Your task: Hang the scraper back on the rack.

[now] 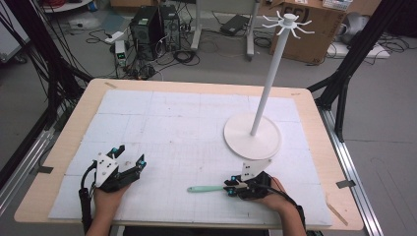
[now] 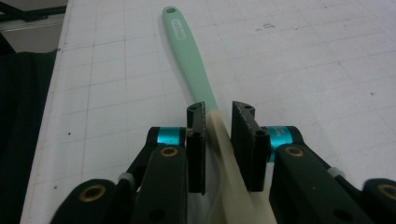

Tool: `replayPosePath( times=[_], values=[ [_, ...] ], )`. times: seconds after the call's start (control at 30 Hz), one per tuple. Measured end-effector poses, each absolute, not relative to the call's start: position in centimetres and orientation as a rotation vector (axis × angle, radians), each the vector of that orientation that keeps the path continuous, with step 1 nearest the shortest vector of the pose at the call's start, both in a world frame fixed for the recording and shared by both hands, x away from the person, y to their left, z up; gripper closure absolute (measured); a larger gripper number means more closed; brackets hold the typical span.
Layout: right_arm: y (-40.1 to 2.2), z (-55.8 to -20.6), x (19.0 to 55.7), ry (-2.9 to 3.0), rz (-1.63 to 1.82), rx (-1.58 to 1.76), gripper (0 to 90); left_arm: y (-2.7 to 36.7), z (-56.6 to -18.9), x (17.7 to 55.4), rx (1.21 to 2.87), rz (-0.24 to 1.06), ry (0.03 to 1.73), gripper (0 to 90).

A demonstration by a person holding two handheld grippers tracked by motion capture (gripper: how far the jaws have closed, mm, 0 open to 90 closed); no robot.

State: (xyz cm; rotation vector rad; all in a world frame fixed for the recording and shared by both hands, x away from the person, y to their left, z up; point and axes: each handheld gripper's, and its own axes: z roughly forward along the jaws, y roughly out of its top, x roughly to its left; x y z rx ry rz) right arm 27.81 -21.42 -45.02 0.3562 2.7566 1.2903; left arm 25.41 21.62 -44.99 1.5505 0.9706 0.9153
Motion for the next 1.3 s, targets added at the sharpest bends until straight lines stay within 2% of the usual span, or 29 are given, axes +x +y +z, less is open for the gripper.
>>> replayPosePath(
  times=[0.53, 1.3],
  values=[
    [-21.50, -45.02, 27.65, 2.775, 1.316, 0.382, 81.1, 21.64, -44.96, 25.52, 1.557, 0.905, 0.980, 26.6],
    [-21.65, -45.06, 27.75, 2.739, 1.317, 0.447, 81.9, 21.63, -44.96, 25.54, 1.558, 0.906, 0.981, 26.7]
  ],
)
